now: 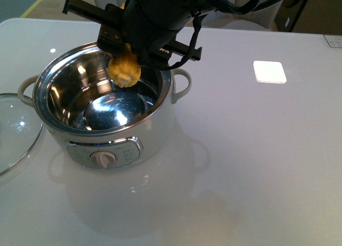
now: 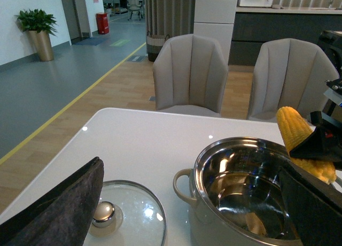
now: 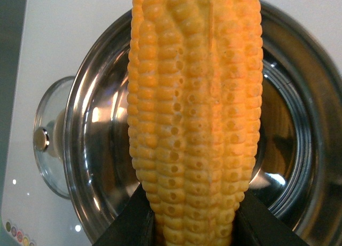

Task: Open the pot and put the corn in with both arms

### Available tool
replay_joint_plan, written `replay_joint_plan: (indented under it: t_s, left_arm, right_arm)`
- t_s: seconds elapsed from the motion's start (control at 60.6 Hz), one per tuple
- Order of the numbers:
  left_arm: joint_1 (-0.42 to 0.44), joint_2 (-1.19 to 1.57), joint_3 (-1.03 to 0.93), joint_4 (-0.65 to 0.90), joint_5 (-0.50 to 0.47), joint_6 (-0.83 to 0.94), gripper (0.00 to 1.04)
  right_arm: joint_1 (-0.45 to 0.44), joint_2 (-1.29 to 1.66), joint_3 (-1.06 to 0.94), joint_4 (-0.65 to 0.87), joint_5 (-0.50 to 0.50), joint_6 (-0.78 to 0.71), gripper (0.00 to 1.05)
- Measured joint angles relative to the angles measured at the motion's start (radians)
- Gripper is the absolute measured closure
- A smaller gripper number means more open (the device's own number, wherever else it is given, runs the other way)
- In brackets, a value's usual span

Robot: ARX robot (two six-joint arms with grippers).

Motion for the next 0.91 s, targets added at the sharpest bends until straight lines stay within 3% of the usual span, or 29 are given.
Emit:
replay_joint_plan:
  t_s: [0.429, 0.775, 0.907]
  left_arm:
    - [0.0, 0.0, 0.0, 0.0, 0.0, 0.0, 0.07]
    - [0.0, 0.0, 0.0, 0.0, 0.0, 0.0, 0.07]
    - [0.0, 0.0, 0.0, 0.0, 0.0, 0.0, 0.07]
  right_arm:
    - [0.055, 0.042, 0.027, -0.038, -0.038, 0.002, 0.81]
    - [0.049, 0.054, 0.028, -0.041, -0.033, 0.01, 0.22]
    - [0.04, 0.054, 0.022, -0.031, -0.025, 0.019, 0.07]
